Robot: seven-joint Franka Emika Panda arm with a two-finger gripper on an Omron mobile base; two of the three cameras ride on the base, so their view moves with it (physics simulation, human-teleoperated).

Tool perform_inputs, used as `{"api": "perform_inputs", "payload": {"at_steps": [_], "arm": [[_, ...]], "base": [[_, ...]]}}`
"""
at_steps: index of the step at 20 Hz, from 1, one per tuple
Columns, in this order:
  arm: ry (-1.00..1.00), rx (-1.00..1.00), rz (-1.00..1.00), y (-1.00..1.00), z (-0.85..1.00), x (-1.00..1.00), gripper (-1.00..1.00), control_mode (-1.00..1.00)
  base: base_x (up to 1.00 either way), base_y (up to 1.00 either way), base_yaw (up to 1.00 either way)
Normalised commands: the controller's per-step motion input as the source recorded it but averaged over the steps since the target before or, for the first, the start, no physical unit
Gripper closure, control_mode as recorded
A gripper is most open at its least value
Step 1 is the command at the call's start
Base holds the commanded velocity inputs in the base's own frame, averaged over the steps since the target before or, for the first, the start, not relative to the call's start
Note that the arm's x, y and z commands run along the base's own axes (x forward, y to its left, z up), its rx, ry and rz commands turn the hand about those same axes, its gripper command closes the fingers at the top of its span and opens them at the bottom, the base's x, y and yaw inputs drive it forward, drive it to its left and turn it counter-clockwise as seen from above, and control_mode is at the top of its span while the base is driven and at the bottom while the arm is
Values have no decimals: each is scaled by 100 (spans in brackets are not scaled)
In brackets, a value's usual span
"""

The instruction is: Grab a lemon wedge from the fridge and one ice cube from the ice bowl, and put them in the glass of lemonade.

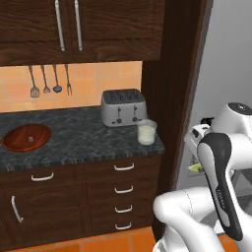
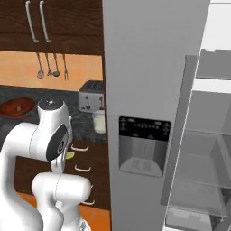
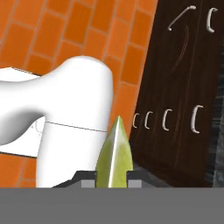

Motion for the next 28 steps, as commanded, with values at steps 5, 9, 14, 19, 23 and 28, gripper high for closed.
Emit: {"api": "perform_inputs", "payload": {"at_steps": [5, 9, 14, 19, 23, 28], "arm": [[0, 0, 0, 0, 0, 0, 100, 100], [0, 0, 0, 0, 0, 0, 100, 100], [0, 0, 0, 0, 0, 0, 100, 100], [0, -4, -7, 4, 0, 18, 100, -100], [0, -6, -15, 10, -1, 34, 100, -100], [0, -5, -11, 11, 0, 23, 100, -100]], "base": [[61, 89, -11], [68, 54, -18], [52, 10, -17], [25, 0, -10], [0, 0, 0], [0, 0, 0]]}}
